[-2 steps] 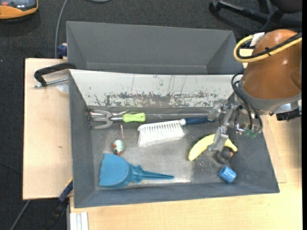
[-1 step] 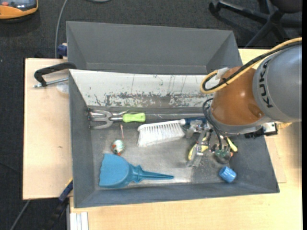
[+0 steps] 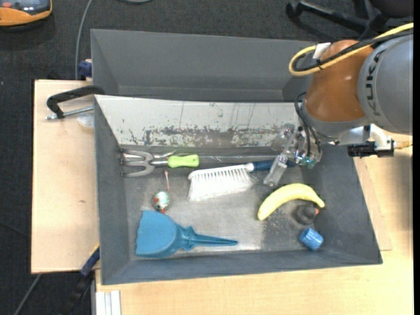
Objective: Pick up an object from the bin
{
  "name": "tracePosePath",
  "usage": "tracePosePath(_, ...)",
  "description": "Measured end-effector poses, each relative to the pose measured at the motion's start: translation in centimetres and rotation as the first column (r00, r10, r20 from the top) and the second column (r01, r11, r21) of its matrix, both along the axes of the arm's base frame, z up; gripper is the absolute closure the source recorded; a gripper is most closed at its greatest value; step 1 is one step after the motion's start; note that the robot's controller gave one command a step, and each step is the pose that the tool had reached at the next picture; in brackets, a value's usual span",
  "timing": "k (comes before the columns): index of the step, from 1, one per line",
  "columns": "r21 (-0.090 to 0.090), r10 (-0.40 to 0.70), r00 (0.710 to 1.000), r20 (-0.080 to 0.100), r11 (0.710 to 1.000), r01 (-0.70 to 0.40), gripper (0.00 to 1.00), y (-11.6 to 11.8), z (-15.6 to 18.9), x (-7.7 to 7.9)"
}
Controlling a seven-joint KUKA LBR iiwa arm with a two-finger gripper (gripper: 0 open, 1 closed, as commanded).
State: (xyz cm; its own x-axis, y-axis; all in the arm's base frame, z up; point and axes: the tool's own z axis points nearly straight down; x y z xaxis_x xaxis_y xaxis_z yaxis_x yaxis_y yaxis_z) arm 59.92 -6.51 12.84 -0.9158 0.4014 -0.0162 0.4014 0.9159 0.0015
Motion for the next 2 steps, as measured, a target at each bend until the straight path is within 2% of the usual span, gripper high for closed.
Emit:
tracePosePath(1,0.0,0.018,1.0,0.005,1.0,-0.018,0.0,-2.7,-5.9,-0.9)
tracePosePath(2,-0.01,0.238,0.971,0.009,0.971,-0.238,0.0,-8.9,-1.9,-3.6)
